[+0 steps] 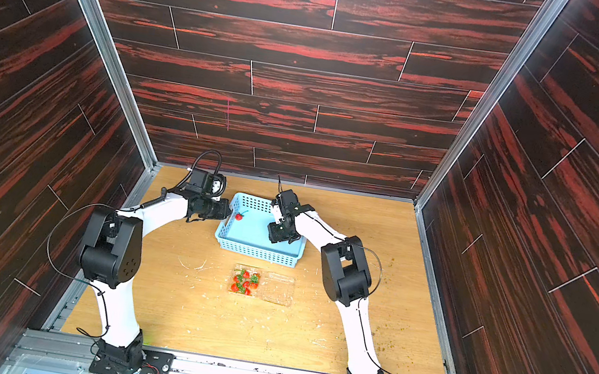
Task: Pack strawberries into containers
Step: Pick up the strawberry from the basket.
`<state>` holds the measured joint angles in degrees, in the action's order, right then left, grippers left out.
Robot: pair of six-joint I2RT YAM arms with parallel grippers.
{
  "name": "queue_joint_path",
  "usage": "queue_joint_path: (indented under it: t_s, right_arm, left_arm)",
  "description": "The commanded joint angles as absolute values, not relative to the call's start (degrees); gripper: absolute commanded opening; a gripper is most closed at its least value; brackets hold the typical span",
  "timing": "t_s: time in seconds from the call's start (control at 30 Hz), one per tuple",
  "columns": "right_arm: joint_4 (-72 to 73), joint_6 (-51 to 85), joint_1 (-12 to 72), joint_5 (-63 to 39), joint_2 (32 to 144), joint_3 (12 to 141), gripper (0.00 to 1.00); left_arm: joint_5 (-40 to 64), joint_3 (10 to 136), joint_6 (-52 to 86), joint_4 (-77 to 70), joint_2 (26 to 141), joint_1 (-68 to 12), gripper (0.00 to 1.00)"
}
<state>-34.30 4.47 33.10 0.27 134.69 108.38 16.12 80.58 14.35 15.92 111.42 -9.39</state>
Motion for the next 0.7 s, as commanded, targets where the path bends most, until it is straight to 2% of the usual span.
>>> queue_joint_path:
  t_s: [0.0, 0.23, 0.43, 0.67]
  right_arm:
    - [-35.44, 4.32, 33.49, 1.9, 137.38, 108.29, 0.48]
    - [-34.65, 3.52, 33.54, 3.07, 136.09, 108.56, 0.28]
    - [-34.5, 2.41, 33.54, 2.71, 131.57, 108.45, 0.21]
    - [-33.17, 0.33, 33.82, -0.36, 121.63, 105.1, 0.2]
  left_arm:
    - [17.4, 81.67, 14.24, 15.56, 110.3, -9.58, 0.15]
    - [17.14, 81.41, 14.35, 15.39, 110.21, -9.58, 0.15]
    - [17.05, 81.04, 14.76, 14.78, 110.66, -9.58, 0.15]
    - [16.96, 81.13, 14.85, 14.24, 110.83, -9.58, 0.15]
